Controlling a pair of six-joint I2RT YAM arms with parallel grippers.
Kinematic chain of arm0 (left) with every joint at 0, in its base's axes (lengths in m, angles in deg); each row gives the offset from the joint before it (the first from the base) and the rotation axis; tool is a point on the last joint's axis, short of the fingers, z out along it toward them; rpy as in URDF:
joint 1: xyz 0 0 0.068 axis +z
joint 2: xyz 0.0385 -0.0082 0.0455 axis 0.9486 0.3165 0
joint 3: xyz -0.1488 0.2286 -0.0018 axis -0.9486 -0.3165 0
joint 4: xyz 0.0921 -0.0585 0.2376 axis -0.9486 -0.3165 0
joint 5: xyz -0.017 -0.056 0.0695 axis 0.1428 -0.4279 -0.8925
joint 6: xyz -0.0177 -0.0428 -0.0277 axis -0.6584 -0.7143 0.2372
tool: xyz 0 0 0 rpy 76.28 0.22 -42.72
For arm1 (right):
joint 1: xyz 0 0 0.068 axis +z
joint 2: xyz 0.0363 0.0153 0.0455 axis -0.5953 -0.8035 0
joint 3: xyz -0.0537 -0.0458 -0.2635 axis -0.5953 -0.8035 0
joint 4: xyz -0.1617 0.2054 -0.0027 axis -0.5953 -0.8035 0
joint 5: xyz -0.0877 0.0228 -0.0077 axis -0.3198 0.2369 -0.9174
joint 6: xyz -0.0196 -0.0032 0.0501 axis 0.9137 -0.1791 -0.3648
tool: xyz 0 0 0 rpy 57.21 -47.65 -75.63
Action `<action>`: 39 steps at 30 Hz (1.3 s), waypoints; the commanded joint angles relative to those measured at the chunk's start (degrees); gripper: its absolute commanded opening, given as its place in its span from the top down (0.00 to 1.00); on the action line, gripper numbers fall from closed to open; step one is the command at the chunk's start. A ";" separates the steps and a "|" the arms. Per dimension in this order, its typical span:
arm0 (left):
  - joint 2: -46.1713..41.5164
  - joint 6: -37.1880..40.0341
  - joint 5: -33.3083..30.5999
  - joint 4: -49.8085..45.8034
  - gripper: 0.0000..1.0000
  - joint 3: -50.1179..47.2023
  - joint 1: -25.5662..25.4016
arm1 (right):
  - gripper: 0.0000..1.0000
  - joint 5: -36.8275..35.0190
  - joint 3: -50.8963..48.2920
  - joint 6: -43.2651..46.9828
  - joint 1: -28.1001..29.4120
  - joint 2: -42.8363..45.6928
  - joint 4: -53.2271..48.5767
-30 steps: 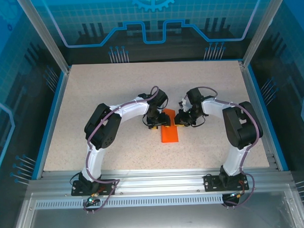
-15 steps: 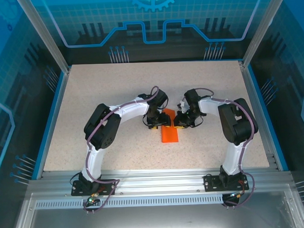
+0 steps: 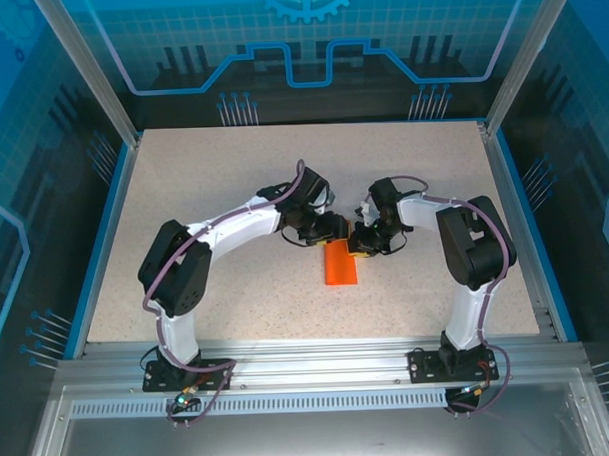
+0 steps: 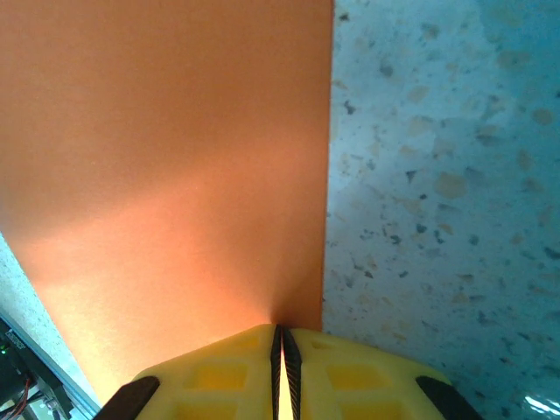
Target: Fold a paper plane with a square sheet of paper (fold left side to right side)
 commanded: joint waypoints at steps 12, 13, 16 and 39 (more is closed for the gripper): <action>8.06 -1.31 3.53 4.16 0.59 -2.64 0.19 | 0.86 -4.06 -0.34 0.84 0.79 -3.28 -2.60; 8.40 -1.24 3.09 3.83 0.60 -2.85 0.24 | 0.86 -4.14 -0.38 0.87 0.77 -3.29 -2.68; 8.78 -0.89 1.35 3.11 0.61 -4.24 0.66 | 0.86 -4.50 -0.24 1.13 0.80 -3.44 -3.15; 9.64 -1.04 0.46 4.66 0.62 -8.16 1.07 | 0.87 5.99 3.54 -0.15 0.43 4.63 4.12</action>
